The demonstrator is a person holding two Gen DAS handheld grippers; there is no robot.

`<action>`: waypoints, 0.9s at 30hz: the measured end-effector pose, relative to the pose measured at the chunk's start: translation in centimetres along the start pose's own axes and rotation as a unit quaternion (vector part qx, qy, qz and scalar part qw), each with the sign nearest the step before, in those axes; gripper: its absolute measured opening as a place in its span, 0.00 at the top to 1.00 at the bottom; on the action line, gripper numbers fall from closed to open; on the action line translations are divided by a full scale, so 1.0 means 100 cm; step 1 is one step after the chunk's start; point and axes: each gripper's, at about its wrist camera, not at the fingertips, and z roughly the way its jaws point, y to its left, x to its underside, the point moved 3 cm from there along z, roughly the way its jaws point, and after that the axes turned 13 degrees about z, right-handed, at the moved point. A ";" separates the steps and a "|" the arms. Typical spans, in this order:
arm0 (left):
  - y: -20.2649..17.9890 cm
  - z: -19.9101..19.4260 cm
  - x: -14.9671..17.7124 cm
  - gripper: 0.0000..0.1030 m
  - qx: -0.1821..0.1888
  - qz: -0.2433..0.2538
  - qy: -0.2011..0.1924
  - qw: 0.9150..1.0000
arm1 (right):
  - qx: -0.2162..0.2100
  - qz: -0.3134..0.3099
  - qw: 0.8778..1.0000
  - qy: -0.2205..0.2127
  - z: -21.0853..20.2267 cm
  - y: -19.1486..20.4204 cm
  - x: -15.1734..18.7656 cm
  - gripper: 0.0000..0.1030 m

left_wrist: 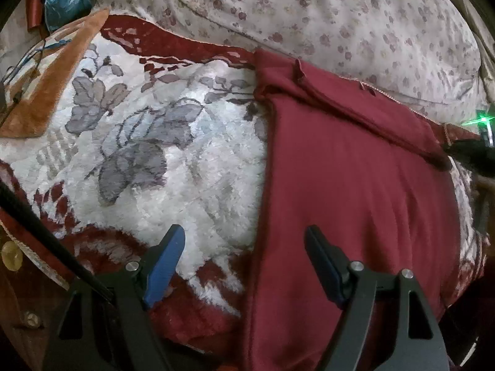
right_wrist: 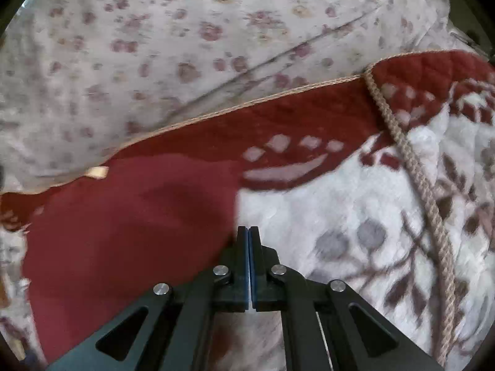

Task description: Fold small clothes

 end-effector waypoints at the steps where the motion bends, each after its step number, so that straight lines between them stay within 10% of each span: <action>1: 0.000 -0.001 0.001 0.24 -0.001 -0.001 -0.001 1.000 | 0.003 -0.013 1.000 -0.006 -0.010 0.003 0.005 0.95; 3: 0.001 -0.004 0.002 0.24 -0.004 -0.002 -0.004 1.000 | -0.007 -0.037 0.999 -0.002 -0.024 0.011 0.016 0.73; 5: 0.001 -0.007 0.003 0.24 -0.007 -0.003 -0.008 1.000 | -0.025 -0.050 0.998 0.003 -0.036 0.019 0.031 0.23; 7: 0.001 -0.010 0.004 0.24 -0.009 -0.004 -0.010 1.000 | -0.022 -0.069 0.997 0.011 -0.036 0.025 0.045 0.30; 9: 0.001 -0.015 0.006 0.24 -0.009 -0.004 -0.013 1.000 | 0.031 -0.101 0.994 0.004 -0.027 0.028 0.054 0.75; 15: -0.001 -0.026 0.010 0.24 -0.014 0.002 -0.020 1.000 | 0.037 -0.081 0.996 -0.013 -0.053 0.011 0.055 0.75; 21: -0.004 -0.030 0.014 0.24 -0.013 0.007 -0.023 1.000 | -0.027 -0.116 0.993 0.020 -0.094 0.011 0.083 0.44; 27: -0.005 -0.033 0.022 0.24 -0.009 0.012 -0.019 1.000 | -0.060 -0.122 0.988 0.075 -0.102 0.007 0.129 0.38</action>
